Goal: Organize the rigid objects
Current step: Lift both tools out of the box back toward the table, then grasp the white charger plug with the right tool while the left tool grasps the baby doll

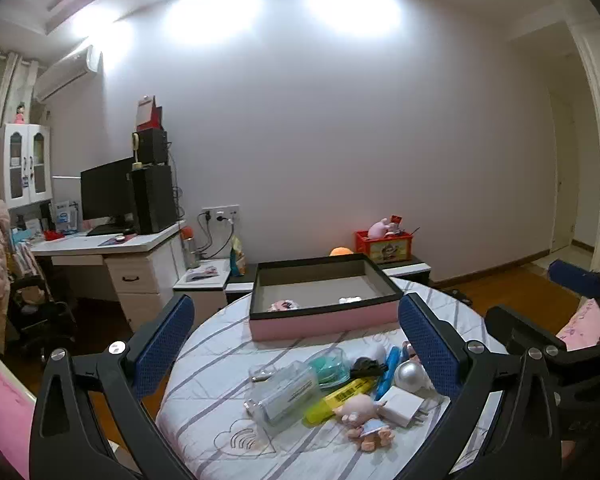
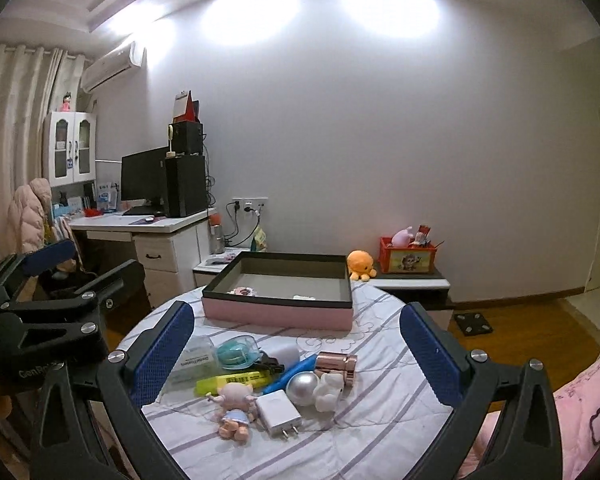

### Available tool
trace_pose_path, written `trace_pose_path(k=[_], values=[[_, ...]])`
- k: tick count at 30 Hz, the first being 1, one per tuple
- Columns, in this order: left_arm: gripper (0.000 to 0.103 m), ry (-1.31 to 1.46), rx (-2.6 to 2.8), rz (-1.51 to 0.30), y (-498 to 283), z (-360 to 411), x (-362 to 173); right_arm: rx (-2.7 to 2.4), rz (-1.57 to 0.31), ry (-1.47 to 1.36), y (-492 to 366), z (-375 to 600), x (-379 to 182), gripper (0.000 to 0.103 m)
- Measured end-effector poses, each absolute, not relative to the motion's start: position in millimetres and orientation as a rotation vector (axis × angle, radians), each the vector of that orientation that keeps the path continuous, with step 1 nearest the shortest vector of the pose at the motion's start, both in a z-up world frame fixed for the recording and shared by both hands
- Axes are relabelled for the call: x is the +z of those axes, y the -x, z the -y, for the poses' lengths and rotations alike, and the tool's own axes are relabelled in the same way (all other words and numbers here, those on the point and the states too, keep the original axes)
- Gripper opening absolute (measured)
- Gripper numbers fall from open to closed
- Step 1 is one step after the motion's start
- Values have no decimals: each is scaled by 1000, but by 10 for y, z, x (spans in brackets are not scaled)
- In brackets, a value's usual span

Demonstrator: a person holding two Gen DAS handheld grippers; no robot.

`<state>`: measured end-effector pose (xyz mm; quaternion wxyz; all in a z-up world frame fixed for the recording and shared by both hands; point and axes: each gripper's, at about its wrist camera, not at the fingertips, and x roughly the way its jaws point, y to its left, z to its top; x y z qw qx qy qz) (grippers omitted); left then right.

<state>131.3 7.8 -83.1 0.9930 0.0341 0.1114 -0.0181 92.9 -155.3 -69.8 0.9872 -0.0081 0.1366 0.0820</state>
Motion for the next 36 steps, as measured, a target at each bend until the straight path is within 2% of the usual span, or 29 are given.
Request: trace_pose_path(k=[9, 15, 27, 32, 34, 36], values=[[103, -47, -5, -330, -1387, -193, -1196, 154, -307, 28, -911, 1555, -881, 103], [103, -48, -8, -424, -1499, -178, -1555, 113, -396, 18, -1053, 1698, -1166, 103], [103, -100, -100, -630, -1859, 389, -2217, 59, -560, -20, -1262, 2033, -1713, 103], [103, -105, -105, -669, -2019, 534, -2341, 57, -607, -44, -1343, 2150, -1880, 103], [99, -114, -101, -674, -2066, 548, -2378, 60, -626, -52, -1383, 2175, -1934, 103], [85, -124, -121, -703, -2117, 546, -2423, 62, -645, -60, -1433, 2205, -1980, 103]])
